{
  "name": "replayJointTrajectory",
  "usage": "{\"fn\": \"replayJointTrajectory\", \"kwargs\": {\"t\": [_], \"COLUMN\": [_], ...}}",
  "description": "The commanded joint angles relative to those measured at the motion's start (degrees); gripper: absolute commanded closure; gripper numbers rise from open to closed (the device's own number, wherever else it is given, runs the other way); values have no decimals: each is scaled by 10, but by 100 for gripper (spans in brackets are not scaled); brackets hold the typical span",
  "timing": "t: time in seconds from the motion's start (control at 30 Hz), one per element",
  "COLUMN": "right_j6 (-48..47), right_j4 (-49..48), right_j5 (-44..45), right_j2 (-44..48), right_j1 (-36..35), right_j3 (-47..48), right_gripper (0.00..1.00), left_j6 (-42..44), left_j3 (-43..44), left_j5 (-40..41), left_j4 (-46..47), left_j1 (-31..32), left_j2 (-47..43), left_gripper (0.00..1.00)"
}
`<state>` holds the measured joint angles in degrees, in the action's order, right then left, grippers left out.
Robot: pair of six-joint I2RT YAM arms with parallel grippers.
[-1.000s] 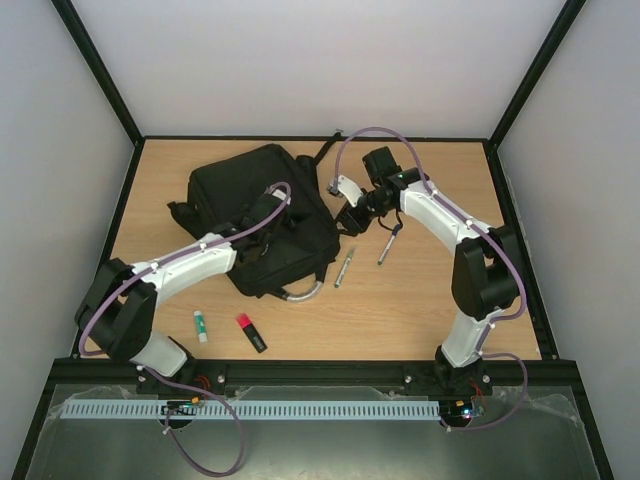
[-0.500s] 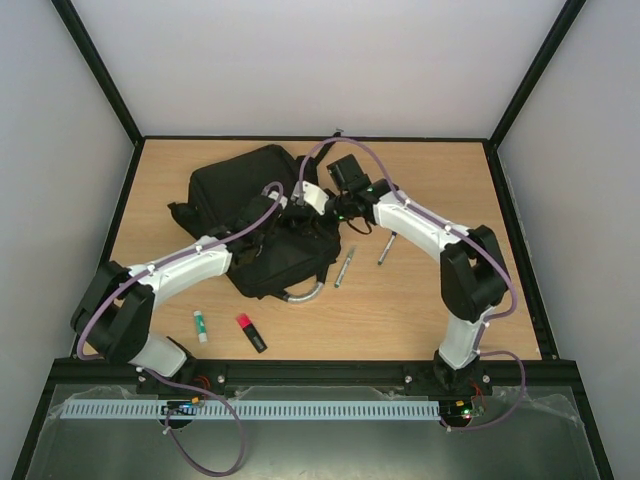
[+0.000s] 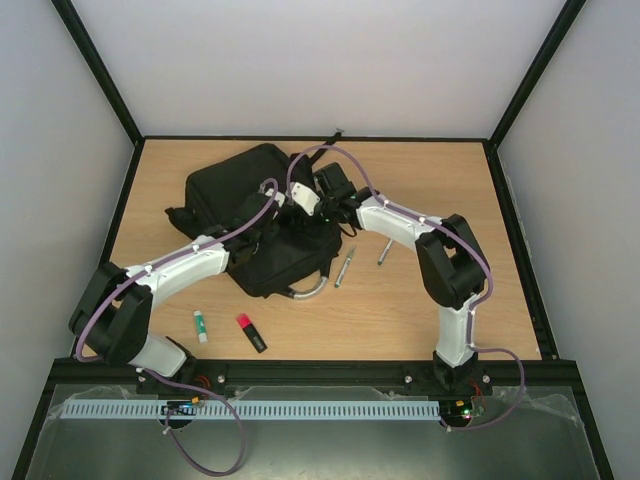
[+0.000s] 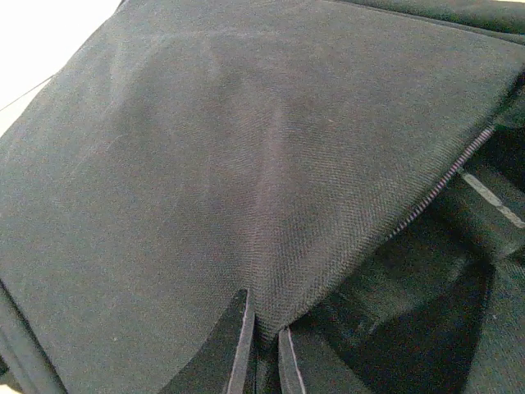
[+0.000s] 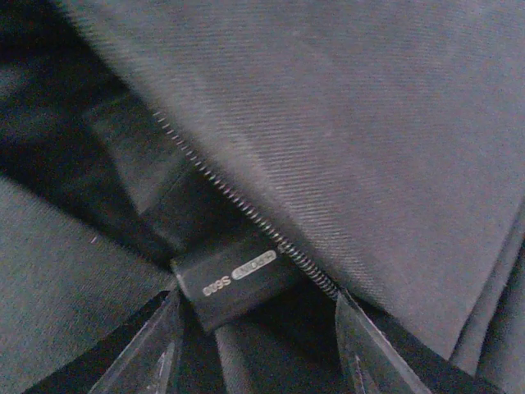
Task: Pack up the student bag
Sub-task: Adjust the student bag at the center of the board.
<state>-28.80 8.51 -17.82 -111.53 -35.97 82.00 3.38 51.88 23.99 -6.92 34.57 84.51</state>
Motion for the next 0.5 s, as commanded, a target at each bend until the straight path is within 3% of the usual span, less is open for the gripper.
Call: {"fn": "replayJointTrajectory", "kwargs": {"t": [0.0, 0.27, 0.47], "right_j6": [81, 171, 198], "right_j4": [-101, -162, -138], "right_j5": [122, 222, 255], "right_j2": [-25, -22, -23], "right_j1": [2, 2, 3], "right_j3": [9, 9, 30], "right_gripper": [51, 50, 50], "left_j6": [-17, -16, -17], "left_j3": [-2, -2, -2], "left_j5": [-14, -15, -15], "left_j4": [28, 26, 25], "left_j1": [-1, -1, -1], "left_j2": [-24, -24, -27], "left_gripper": [98, 98, 98]}}
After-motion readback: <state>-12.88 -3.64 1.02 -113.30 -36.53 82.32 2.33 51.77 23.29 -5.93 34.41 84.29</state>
